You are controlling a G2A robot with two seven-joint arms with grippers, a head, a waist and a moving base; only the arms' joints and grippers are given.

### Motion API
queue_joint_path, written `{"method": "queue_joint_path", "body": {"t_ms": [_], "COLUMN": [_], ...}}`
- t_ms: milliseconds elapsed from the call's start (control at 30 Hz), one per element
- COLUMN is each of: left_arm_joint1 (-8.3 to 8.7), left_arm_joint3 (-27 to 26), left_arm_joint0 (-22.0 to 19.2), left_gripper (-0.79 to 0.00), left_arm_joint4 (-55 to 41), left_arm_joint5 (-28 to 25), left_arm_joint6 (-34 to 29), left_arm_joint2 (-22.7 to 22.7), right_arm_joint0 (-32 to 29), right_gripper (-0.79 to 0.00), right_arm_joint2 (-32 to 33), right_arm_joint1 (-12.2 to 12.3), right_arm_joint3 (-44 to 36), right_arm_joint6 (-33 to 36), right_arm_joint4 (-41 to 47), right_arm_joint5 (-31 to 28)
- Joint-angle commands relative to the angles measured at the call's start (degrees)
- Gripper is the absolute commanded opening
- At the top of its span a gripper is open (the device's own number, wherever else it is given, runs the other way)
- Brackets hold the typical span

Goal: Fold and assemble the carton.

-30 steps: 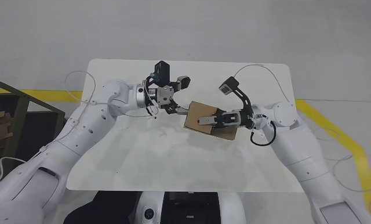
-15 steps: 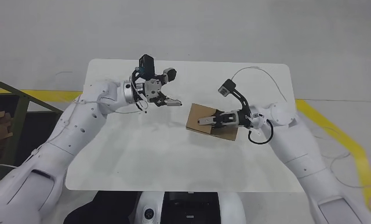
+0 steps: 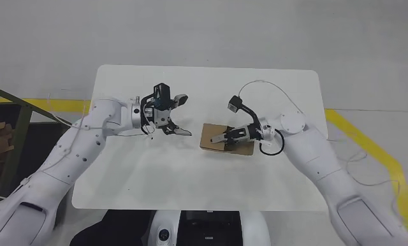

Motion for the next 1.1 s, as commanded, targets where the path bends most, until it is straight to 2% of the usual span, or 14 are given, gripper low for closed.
{"method": "queue_joint_path", "body": {"t_ms": [0, 267, 500, 533, 600, 667, 867, 1067], "left_arm_joint1": [0.76, 2.97, 3.96, 4.06, 4.23, 4.39, 4.37, 3.87], "left_arm_joint3": [-0.6, -2.9, -4.1, -4.2, -4.7, -5.0, -4.4, -3.3], "left_arm_joint0": [0.9, 3.2, 4.0, 4.1, 4.2, 4.3, 4.2, 4.2], "left_gripper": [0.000, 0.000, 0.000, 0.000, 0.000, 0.000, 0.000, 0.000], "left_arm_joint4": [0.8, 2.2, 2.4, 2.5, 2.6, 2.9, 2.8, 3.1], "left_arm_joint5": [0.0, 0.0, 0.0, 0.0, 0.0, 0.0, 0.0, 1.9], "left_arm_joint6": [0.3, 0.8, 0.5, 0.4, 0.2, -0.3, -1.6, -3.3], "left_arm_joint2": [-0.3, -1.3, -2.0, -2.0, -2.1, -2.1, -1.9, -1.7], "right_arm_joint0": [1.1, 3.6, 5.0, 5.1, 5.5, 5.8, 7.0, 6.2], "right_gripper": [-0.785, -0.785, -0.782, -0.671, -0.397, 0.000, 0.000, 0.000], "right_arm_joint2": [-1.7, -5.6, -7.2, -7.5, -7.9, -8.3, -8.9, -7.1], "right_arm_joint1": [-1.0, -4.4, -6.4, -6.6, -7.2, -7.7, -8.6, -7.7], "right_arm_joint3": [2.4, 9.3, 14.1, 14.7, 15.6, 16.5, 18.0, 15.9], "right_arm_joint6": [-0.6, -3.0, -1.9, -1.7, -1.4, -1.5, -3.2, -2.9], "right_arm_joint4": [-0.1, 0.7, 1.7, 1.6, 1.5, 1.2, -1.5, -2.0], "right_arm_joint5": [-0.6, -0.6, 0.0, 0.1, 0.0, -0.2, -0.9, -1.2]}}
